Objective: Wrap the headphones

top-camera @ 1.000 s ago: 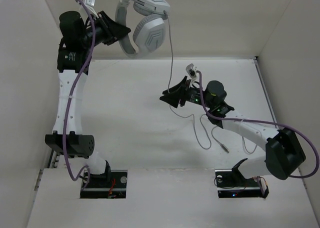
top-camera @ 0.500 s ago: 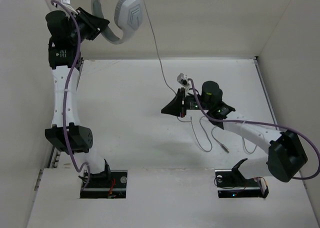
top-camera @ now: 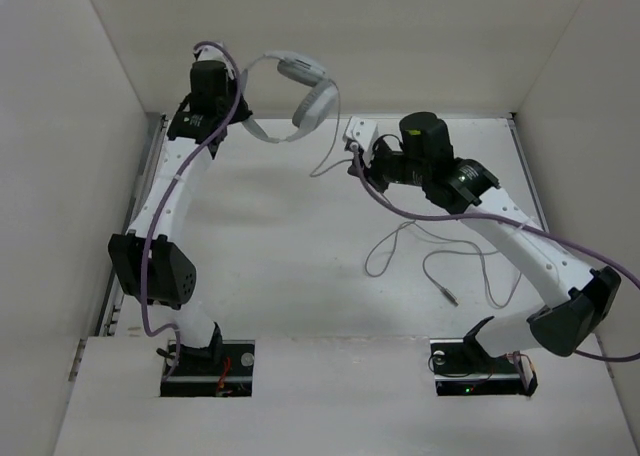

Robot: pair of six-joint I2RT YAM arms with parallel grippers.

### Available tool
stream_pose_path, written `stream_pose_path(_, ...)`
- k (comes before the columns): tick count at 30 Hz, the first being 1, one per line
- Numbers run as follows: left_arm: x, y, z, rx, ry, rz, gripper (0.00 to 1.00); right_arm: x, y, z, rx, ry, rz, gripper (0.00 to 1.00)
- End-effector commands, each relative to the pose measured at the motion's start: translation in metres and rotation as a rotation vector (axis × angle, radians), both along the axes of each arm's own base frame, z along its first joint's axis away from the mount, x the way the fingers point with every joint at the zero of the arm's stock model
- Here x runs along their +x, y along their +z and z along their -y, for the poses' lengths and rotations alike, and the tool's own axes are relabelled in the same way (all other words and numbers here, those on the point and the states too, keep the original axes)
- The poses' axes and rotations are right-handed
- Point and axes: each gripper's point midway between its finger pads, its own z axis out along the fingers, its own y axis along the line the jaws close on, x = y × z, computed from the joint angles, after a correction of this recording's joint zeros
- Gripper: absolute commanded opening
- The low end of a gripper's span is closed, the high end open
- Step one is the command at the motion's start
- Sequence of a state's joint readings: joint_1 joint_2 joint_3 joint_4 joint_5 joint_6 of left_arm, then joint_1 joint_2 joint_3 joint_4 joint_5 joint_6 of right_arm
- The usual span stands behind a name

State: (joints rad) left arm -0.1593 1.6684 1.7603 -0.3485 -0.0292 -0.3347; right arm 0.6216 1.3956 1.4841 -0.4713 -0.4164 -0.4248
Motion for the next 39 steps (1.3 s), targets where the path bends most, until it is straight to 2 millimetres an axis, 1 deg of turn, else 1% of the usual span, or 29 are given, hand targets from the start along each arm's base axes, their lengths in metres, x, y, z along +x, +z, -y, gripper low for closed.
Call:
stream_pose_path(1, 0.0, 0.031, -0.005, 0.182, 0.042, 0.13, 0.0, 0.032, 0.0, 0.045, -0.36, -0.103, 0.298, 0.0)
stream_pose_path(2, -0.001, 0.023, 0.003, 0.21, 0.015, 0.113, 0.0, 0.04, 0.008, 0.051, -0.396, -0.124, 0.357, 0.0)
stream_pose_path(5, -0.008, -0.012, 0.029, 0.302, -0.088, 0.042, 0.0, 0.065, 0.04, 0.067, -0.504, -0.207, 0.543, 0.0)
stream_pose_path(7, -0.016, -0.033, 0.049, 0.357, -0.185, -0.007, 0.0, 0.08, 0.067, 0.078, -0.559, -0.273, 0.673, 0.0)
stream_pose_path(8, -0.021, -0.044, 0.061, 0.387, -0.245, -0.032, 0.01, 0.087, 0.084, 0.083, -0.578, -0.31, 0.75, 0.0)
stream_pose_path(10, -0.036, -0.065, 0.085, 0.431, -0.353, -0.081, 0.0, 0.094, 0.112, 0.088, -0.582, -0.364, 0.858, 0.0)
stream_pose_path(12, -0.05, -0.082, 0.108, 0.461, -0.468, -0.119, 0.0, 0.095, 0.135, 0.088, -0.568, -0.394, 0.943, 0.0)
stream_pose_path(14, -0.067, -0.093, 0.131, 0.479, -0.578, -0.145, 0.0, 0.095, 0.15, 0.084, -0.533, -0.408, 1.004, 0.0)
stream_pose_path(15, -0.079, -0.097, 0.147, 0.482, -0.65, -0.15, 0.0, 0.097, 0.155, 0.082, -0.511, -0.41, 1.037, 0.0)
stream_pose_path(17, -0.092, -0.095, 0.164, 0.47, -0.73, -0.136, 0.0, 0.102, 0.158, 0.083, -0.491, -0.421, 1.063, 0.0)
stream_pose_path(19, -0.104, -0.085, 0.178, 0.439, -0.799, -0.103, 0.0, 0.112, 0.153, 0.091, -0.475, -0.441, 1.061, 0.0)
stream_pose_path(22, -0.119, -0.069, 0.185, 0.402, -0.852, -0.063, 0.0, 0.127, 0.136, 0.11, -0.446, -0.472, 0.989, 0.0)
stream_pose_path(24, -0.129, -0.056, 0.186, 0.374, -0.877, -0.032, 0.0, 0.136, 0.12, 0.123, -0.409, -0.489, 0.91, 0.0)
stream_pose_path(26, -0.137, -0.044, 0.187, 0.342, -0.896, -0.008, 0.0, 0.146, 0.098, 0.135, -0.372, -0.503, 0.798, 0.0)
stream_pose_path(28, -0.143, -0.032, 0.188, 0.319, -0.911, 0.014, 0.0, 0.151, 0.078, 0.14, -0.341, -0.497, 0.7, 0.0)
stream_pose_path(31, -0.154, -0.012, 0.194, 0.278, -0.947, 0.055, 0.0, 0.154, 0.055, 0.139, -0.281, -0.48, 0.584, 0.0)
stream_pose_path(33, -0.163, 0.004, 0.201, 0.247, -0.984, 0.083, 0.0, 0.153, 0.046, 0.135, -0.253, -0.459, 0.536, 0.0)
stream_pose_path(35, -0.169, 0.016, 0.206, 0.224, -1.008, 0.104, 0.0, 0.152, 0.04, 0.128, -0.232, -0.443, 0.5, 0.0)
stream_pose_path(39, -0.172, 0.037, 0.209, 0.194, -1.018, 0.149, 0.0, 0.151, 0.031, 0.123, -0.214, -0.425, 0.457, 0.0)
